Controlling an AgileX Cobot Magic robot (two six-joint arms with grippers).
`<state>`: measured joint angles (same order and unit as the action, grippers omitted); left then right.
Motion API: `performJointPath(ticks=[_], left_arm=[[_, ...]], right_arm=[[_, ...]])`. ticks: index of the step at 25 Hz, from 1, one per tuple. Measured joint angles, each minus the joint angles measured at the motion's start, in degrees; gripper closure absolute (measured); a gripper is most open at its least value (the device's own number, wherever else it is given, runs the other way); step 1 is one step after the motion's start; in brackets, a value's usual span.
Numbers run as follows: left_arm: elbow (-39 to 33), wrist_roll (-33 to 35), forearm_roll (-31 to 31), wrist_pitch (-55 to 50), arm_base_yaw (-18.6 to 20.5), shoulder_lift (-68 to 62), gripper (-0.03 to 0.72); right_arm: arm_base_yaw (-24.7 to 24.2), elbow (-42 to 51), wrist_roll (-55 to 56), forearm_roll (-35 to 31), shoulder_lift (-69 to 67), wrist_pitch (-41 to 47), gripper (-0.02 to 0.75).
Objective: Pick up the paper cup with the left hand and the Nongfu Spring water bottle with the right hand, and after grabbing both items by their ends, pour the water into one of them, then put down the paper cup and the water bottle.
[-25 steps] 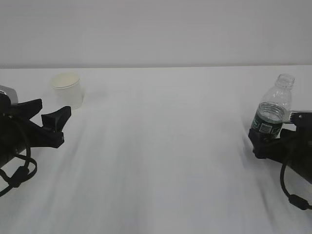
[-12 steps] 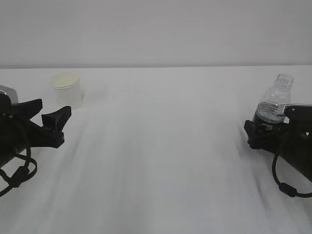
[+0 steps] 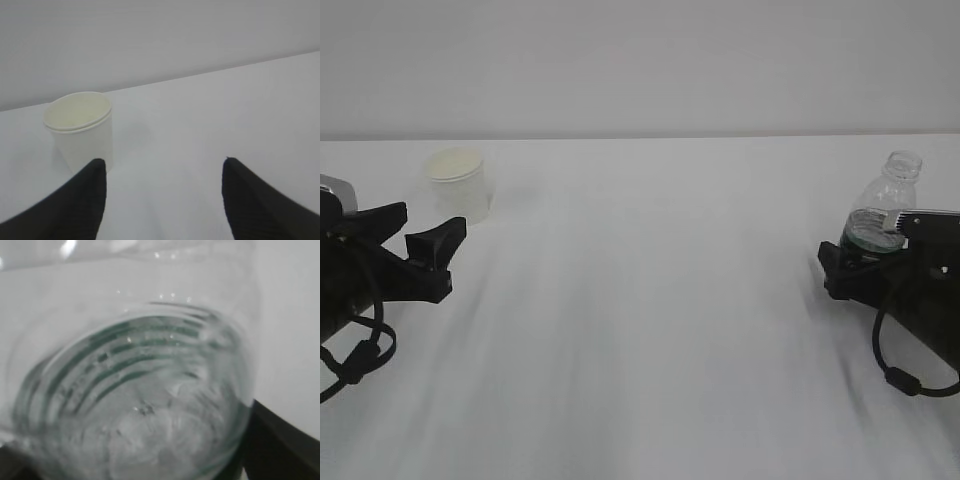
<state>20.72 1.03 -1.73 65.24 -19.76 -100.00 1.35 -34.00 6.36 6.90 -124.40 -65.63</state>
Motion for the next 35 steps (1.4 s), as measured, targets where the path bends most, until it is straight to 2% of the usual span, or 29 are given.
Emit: performJointPath(ticks=[16,27,35], left_arm=[[0.00,0.00,0.00,0.13,0.00,-2.03,0.164],[0.00,0.00,0.00,0.13,0.00,-2.03,0.164],[0.08,0.00,0.00,0.13,0.00,-2.03,0.164]], right_arm=[[0.00,-1.96,0.00,-0.31,-0.30,0.00,0.081],[0.00,-2.34,-3.89,-0.44,-0.30,0.00,0.092],[0.00,-2.34,-4.13,-0.44,-0.30,0.00,0.132]])
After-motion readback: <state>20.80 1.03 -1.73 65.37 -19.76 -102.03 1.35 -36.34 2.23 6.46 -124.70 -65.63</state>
